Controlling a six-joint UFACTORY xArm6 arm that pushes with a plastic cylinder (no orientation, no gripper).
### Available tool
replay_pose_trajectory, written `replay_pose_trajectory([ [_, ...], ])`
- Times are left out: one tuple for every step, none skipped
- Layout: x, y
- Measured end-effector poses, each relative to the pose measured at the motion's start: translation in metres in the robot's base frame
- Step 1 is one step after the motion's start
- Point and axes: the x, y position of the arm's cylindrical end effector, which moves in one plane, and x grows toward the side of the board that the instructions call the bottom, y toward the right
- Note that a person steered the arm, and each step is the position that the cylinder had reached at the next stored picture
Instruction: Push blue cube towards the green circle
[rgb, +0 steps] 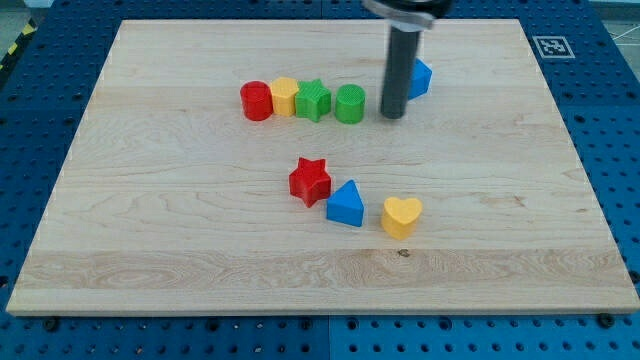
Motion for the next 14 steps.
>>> replay_pose_trajectory([
  [0.003, 0.077],
  [-0.008, 0.118],
  [-0.041, 0.116],
  [-0.046, 0.099],
  [-0.046, 0.083],
  [-0.048, 0.073],
  [-0.073, 0.07],
  [-0.075, 0.051],
  [-0.075, 0.033],
  [-0.074, 0.025],
  [-0.06, 0.024],
  [-0.053, 0.025],
  [-0.051, 0.023],
  [-0.051, 0.012],
])
